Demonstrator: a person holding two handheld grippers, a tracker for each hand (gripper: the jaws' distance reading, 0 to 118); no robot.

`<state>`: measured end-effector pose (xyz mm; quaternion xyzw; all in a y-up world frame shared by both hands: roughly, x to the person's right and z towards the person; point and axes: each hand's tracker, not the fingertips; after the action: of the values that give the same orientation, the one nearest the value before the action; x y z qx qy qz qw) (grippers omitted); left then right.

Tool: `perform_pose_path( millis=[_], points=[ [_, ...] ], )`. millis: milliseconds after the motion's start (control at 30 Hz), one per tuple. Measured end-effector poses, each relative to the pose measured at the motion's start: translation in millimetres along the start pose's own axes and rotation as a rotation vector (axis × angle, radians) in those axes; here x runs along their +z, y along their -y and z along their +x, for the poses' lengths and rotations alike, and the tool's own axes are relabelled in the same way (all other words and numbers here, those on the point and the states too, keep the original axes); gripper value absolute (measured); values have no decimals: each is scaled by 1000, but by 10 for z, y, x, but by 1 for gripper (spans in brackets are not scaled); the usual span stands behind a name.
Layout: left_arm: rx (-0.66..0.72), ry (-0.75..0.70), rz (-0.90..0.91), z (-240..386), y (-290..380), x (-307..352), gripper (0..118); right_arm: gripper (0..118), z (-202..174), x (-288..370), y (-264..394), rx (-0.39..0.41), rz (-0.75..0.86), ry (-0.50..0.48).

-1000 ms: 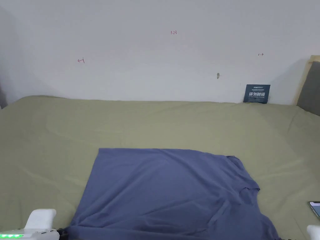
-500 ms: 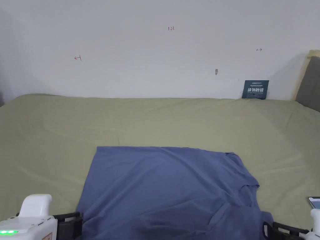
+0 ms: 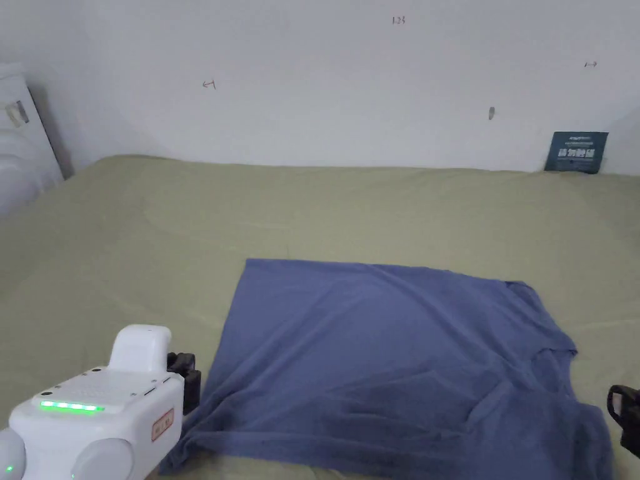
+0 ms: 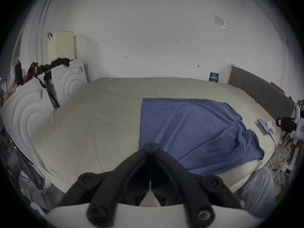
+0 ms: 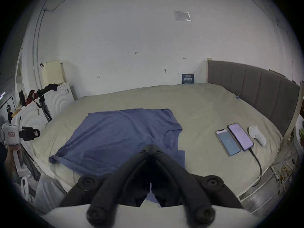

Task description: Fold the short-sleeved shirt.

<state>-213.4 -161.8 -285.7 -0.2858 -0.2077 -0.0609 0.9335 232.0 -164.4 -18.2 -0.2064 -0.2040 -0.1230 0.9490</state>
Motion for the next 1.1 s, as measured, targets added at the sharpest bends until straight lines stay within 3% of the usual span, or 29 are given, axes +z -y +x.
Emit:
perform_pose_path(
  millis=[200,333,367,400,433,467,733,800,867,1000,1033,1067,1100],
  points=[
    [25,-4,-207,-231,270,-239,0,2,120,-117,149,17,-66,7],
    [37,-14,-253,-339,479,-399,0,2,172,-193,208,36,-103,15],
    [56,-10,-264,-347,508,-437,10,2,197,-209,234,37,-113,19],
    [78,12,-290,-375,531,-482,41,2,184,-232,245,40,-127,22],
    [104,16,-310,-398,547,-521,83,2,198,-250,268,45,-134,25],
    [118,6,-327,-414,572,-582,112,2,213,-270,289,50,-146,29],
    [124,-13,-410,-439,675,-990,105,2,295,-431,407,42,-230,32],
    [128,7,-403,-419,632,-956,67,2,319,-448,431,37,-249,36],
    [116,57,-398,-398,628,-962,3,2,374,-515,428,28,-275,43],
    [51,31,-390,-281,604,-894,3,3,433,-541,444,34,-314,34],
    [60,35,-392,-269,587,-893,3,18,443,-550,446,29,-340,19],
    [73,36,-397,-279,590,-895,3,69,442,-543,466,20,-382,12],
    [86,37,-395,-300,599,-891,3,108,447,-599,476,23,-429,-3]
  ],
)
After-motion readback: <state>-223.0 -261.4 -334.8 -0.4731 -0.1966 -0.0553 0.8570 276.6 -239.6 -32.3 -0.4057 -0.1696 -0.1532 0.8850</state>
